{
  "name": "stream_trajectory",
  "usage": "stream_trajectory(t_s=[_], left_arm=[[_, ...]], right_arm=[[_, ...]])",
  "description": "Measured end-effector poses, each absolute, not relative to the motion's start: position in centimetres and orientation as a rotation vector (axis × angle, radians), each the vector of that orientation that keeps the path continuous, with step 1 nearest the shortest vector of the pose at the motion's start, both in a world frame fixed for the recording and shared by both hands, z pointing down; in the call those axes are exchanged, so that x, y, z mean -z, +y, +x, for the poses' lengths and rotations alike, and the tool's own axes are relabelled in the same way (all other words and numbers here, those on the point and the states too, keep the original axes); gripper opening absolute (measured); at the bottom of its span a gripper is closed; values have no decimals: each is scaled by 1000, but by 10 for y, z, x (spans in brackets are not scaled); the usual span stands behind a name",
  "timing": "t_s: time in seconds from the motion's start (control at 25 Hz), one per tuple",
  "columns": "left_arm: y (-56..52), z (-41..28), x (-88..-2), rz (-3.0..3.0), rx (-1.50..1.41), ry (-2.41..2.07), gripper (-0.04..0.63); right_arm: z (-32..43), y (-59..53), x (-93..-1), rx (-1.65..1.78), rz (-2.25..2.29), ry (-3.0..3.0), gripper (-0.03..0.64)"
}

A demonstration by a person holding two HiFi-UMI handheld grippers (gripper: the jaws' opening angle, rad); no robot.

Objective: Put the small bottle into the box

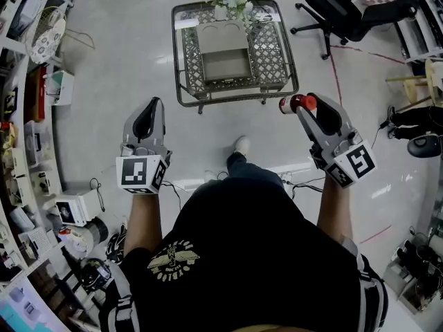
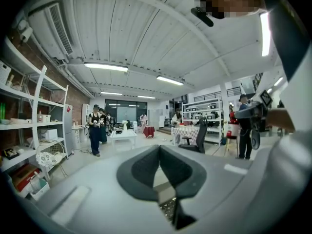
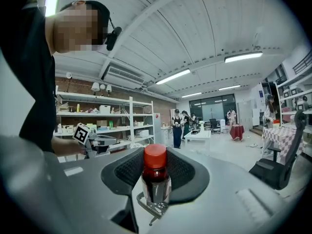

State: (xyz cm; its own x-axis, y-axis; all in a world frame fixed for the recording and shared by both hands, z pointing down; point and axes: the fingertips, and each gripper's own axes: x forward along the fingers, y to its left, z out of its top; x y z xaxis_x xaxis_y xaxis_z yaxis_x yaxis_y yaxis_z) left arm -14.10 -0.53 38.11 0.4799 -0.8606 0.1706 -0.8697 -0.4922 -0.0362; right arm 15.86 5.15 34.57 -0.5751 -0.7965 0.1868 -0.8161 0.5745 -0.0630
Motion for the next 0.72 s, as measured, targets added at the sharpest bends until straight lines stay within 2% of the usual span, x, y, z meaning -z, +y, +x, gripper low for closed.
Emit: stream_trajectory(t_s=[0.72], left_arm=[[-70,-55,-353,2641,-216,-1687,0]], right_arm=[[236,-37,-338,-206,1251,-2846,149]])
